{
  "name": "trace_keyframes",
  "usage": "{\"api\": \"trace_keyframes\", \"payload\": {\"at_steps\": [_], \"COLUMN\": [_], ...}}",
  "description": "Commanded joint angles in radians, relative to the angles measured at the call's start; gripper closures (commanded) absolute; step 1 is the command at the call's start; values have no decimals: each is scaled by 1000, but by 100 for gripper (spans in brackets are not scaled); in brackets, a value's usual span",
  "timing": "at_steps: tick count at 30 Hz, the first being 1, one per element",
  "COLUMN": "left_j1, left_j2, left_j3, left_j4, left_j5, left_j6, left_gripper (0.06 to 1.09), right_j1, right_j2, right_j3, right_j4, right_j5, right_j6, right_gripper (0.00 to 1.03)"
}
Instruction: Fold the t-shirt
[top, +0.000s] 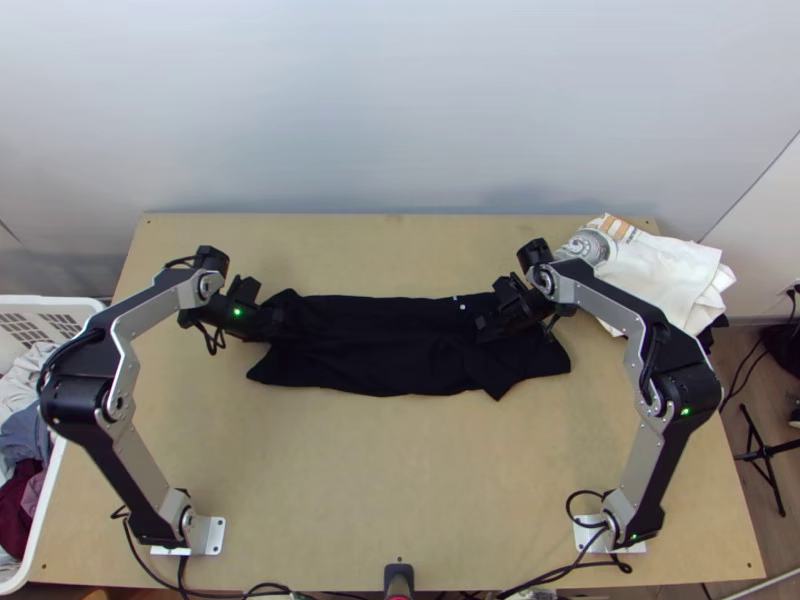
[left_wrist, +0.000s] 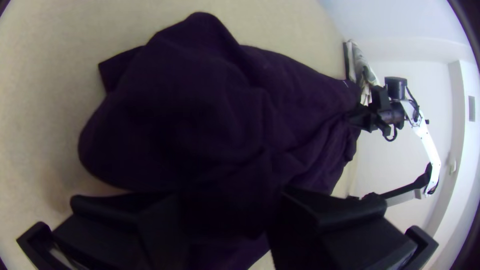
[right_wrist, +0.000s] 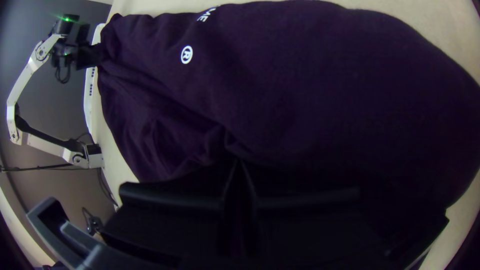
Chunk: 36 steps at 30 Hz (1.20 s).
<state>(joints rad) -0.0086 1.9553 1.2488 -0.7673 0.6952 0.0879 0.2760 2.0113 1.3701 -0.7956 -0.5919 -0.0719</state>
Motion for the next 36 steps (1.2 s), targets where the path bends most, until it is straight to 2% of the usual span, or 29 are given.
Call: {"api": "trace_keyframes", "payload": {"at_steps": [1, 2, 3, 10, 18, 31, 36], "left_j1": [4, 10, 16, 58, 116, 381, 453], "left_j2": [19, 21, 19, -32, -85, -108, -111], "left_j3": [11, 11, 12, 15, 15, 38, 70], "left_j4": [-3, -3, -3, -10, -38, -245, -310], "left_j5": [66, 66, 67, 118, 142, 144, 145], "left_j6": [-16, -22, -24, -37, -33, 182, 222], "left_gripper": [94, 103, 105, 105, 105, 105, 105], "right_j1": [9, 9, 9, 9, 55, 14, -9], "right_j2": [6, 9, 10, 21, -60, -115, -131], "right_j3": [1, 3, 4, 18, 78, 21, 21], "right_j4": [-1, -1, -1, -1, -111, -148, -148], "right_j5": [3, 3, 3, 1, -26, -77, -78], "right_j6": [0, 0, 0, 4, 4, -19, -14], "right_gripper": [100, 100, 100, 100, 100, 100, 100]}}
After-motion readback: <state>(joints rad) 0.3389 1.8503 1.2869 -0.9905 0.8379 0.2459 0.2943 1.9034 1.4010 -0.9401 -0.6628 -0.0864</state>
